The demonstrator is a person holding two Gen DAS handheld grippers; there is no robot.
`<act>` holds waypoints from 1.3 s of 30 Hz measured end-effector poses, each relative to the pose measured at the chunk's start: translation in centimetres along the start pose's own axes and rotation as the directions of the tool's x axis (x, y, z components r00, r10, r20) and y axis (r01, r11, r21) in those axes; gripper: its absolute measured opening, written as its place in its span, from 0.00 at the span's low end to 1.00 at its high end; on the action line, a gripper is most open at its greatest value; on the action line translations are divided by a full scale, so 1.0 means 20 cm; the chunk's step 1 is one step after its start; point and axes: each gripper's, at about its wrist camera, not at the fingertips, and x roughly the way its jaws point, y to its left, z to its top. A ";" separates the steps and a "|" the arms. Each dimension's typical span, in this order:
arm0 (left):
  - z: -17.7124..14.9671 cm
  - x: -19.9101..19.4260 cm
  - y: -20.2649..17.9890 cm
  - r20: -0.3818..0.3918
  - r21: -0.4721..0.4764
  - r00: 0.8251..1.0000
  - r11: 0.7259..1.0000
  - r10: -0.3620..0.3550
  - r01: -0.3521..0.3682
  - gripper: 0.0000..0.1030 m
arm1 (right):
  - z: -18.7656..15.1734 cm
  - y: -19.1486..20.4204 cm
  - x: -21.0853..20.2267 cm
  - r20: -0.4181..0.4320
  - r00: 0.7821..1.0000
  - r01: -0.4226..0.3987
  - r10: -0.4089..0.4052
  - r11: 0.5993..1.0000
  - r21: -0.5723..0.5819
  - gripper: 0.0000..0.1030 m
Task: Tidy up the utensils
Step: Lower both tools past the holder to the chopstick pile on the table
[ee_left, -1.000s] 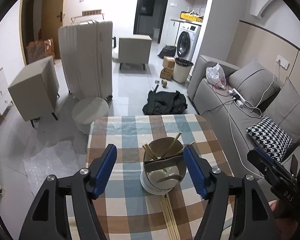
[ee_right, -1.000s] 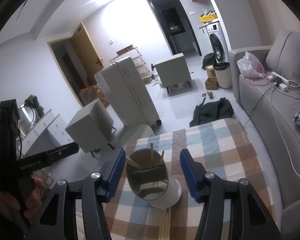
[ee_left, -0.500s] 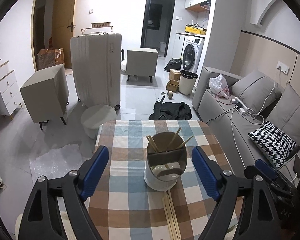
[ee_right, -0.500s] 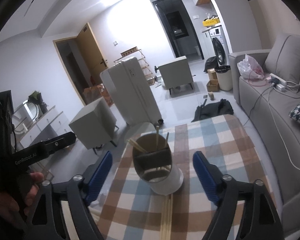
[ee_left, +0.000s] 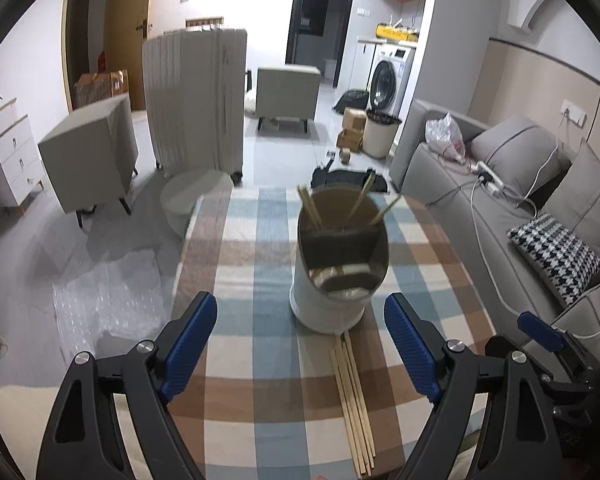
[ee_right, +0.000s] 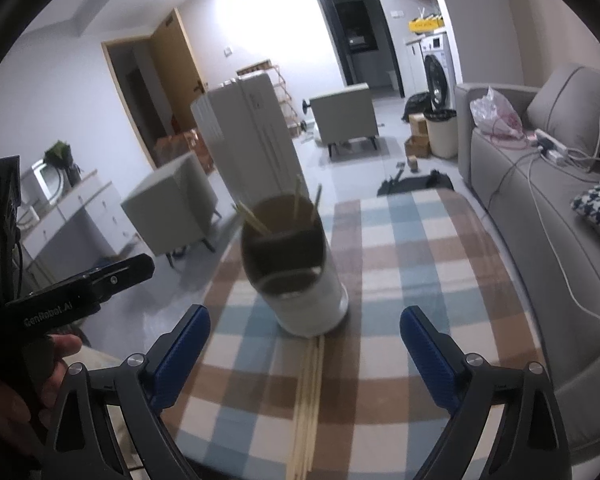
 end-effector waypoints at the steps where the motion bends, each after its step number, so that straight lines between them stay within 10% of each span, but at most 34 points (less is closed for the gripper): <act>1: -0.02 0.03 0.00 -0.018 -0.003 1.000 1.000 -0.005 0.005 0.80 | -0.01 -0.01 0.02 -0.014 1.000 0.003 -0.003 1.000 0.003 0.94; 14: -0.14 0.27 0.08 -0.204 -0.027 0.979 1.000 -0.003 -0.002 0.80 | -0.15 -0.11 0.35 -0.246 0.967 0.073 -0.063 0.997 0.036 0.91; 28: -0.15 0.41 0.28 -0.324 -0.170 0.946 0.984 -0.011 -0.046 0.80 | -0.26 -0.12 0.86 -0.469 0.877 0.101 -0.102 0.995 -0.027 0.32; 39: -0.20 0.49 0.43 -0.398 -0.248 0.917 0.966 -0.034 -0.072 0.80 | -0.33 0.03 1.01 -0.515 0.838 0.101 -0.179 0.979 -0.176 0.20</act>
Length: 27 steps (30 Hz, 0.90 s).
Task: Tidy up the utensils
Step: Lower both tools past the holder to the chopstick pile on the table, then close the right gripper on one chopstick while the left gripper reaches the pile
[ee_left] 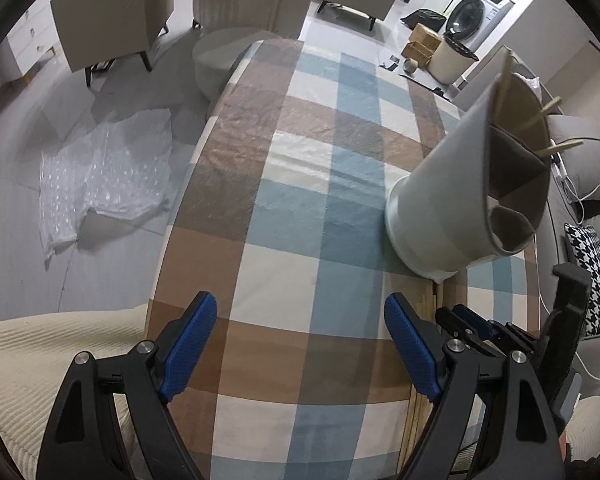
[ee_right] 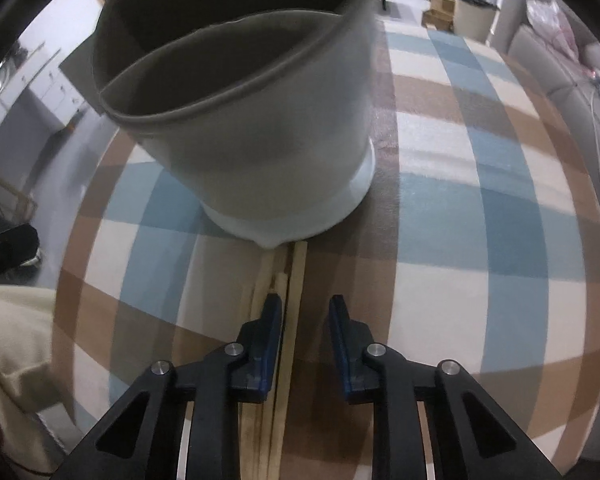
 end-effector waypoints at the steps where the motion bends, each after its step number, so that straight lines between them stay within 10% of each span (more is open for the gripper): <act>1: 0.00 0.00 0.01 -0.004 -0.003 1.000 1.000 -0.002 0.002 0.80 | 0.00 0.01 0.00 0.001 1.000 0.031 -0.031 0.999 -0.020 0.19; 12: 0.00 0.00 0.01 -0.021 -0.007 0.999 0.999 -0.035 0.035 0.80 | -0.11 0.00 -0.04 -0.078 0.997 0.016 -0.016 1.000 0.004 0.05; 27: -0.02 0.07 0.02 -0.096 -0.005 0.995 1.000 -0.027 0.027 0.80 | -0.04 0.03 -0.03 -0.040 0.998 0.041 -0.041 0.999 -0.008 0.19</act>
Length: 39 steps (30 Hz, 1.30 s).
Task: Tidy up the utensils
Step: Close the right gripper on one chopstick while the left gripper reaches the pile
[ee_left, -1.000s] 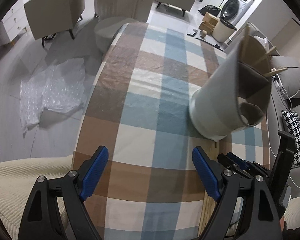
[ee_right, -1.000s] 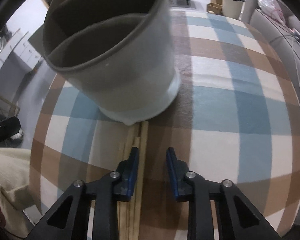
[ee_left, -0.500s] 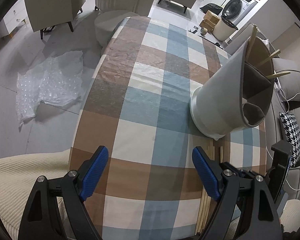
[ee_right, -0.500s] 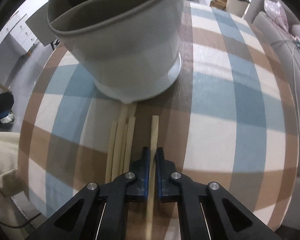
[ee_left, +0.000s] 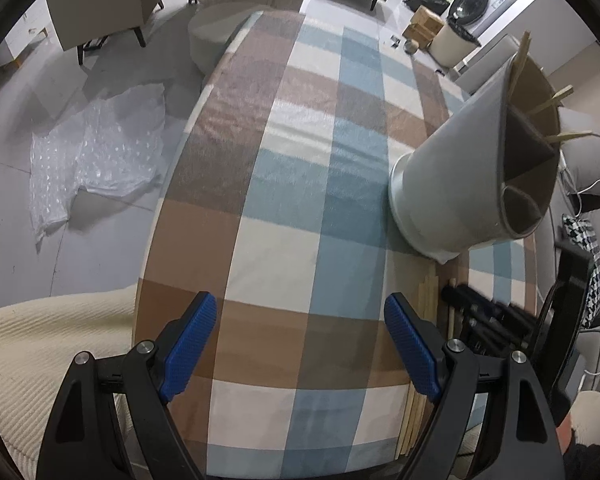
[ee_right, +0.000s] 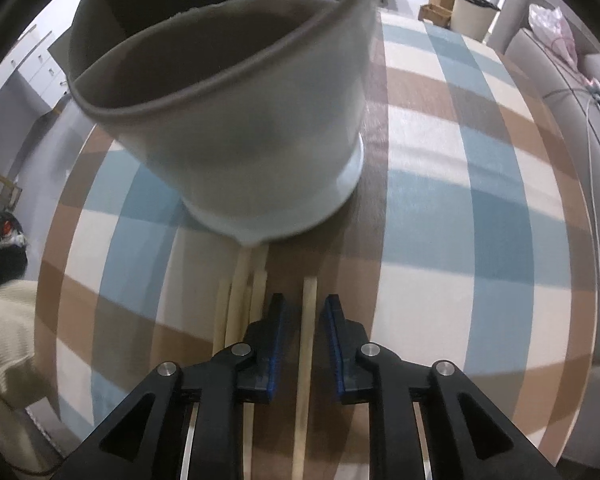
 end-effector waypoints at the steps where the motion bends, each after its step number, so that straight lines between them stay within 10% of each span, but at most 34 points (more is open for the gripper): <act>1: -0.01 0.01 -0.01 -0.008 0.007 1.000 1.000 0.002 -0.002 0.80 | 0.01 0.00 0.00 0.004 1.000 -0.004 0.004 1.000 0.002 0.20; 11: -0.08 0.12 -0.16 -0.079 0.112 0.996 0.993 0.044 -0.035 0.80 | -0.01 -0.23 -0.11 0.110 0.986 -0.150 0.129 0.965 0.214 0.05; 20: -0.17 0.20 -0.36 -0.111 0.220 0.992 0.975 0.055 -0.029 0.80 | -0.18 -0.66 -0.20 0.236 0.943 -0.329 0.236 0.776 0.539 0.05; 30: -0.28 0.33 -0.48 -0.103 0.266 0.978 0.952 0.181 -0.148 0.80 | -0.24 -0.88 -0.29 0.343 0.900 -0.433 0.271 0.658 0.617 0.00; 39: -0.30 0.37 -0.51 -0.085 0.235 0.976 0.956 0.202 -0.178 0.80 | -0.32 -0.93 -0.32 0.342 0.893 -0.449 0.294 0.650 0.613 0.00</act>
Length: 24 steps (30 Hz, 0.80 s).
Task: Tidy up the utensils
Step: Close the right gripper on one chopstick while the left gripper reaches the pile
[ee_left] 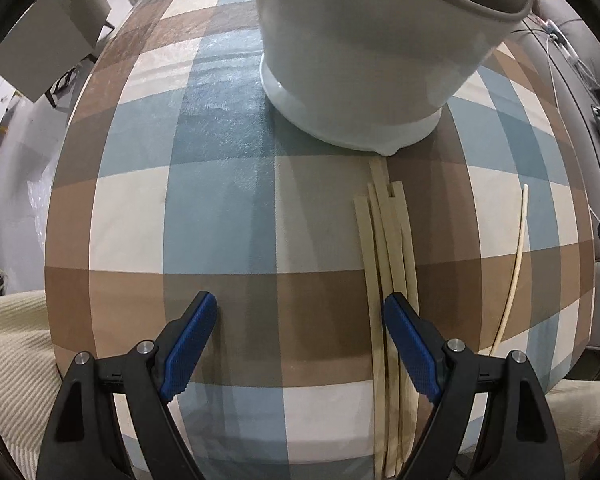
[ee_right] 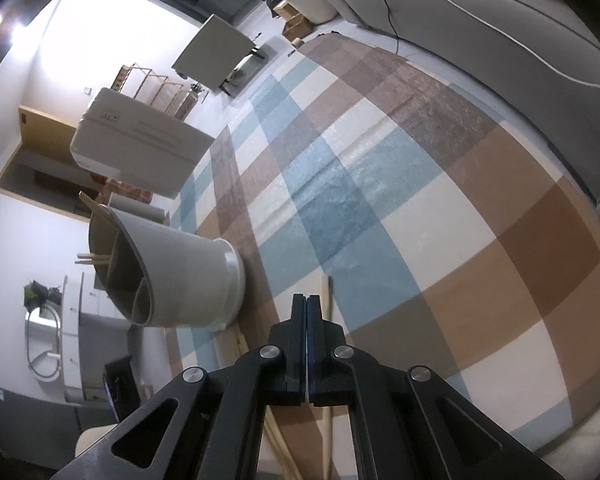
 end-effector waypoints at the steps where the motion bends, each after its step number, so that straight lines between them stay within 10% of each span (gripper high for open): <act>1: 0.00 0.00 0.01 0.000 -0.002 1.000 1.000 0.011 -0.011 0.80 | 0.00 -0.01 0.00 -0.006 1.000 -0.007 0.007 1.000 0.008 0.00; 17: 0.17 0.03 0.06 0.013 -0.025 0.998 0.998 0.063 -0.062 0.77 | -0.01 0.03 0.06 -0.052 0.999 0.003 -0.005 1.000 -0.031 0.03; 24: 0.26 0.02 0.01 0.058 0.003 0.998 1.000 0.031 -0.031 0.44 | 0.00 0.05 0.10 -0.064 0.997 0.049 -0.053 0.997 -0.066 0.03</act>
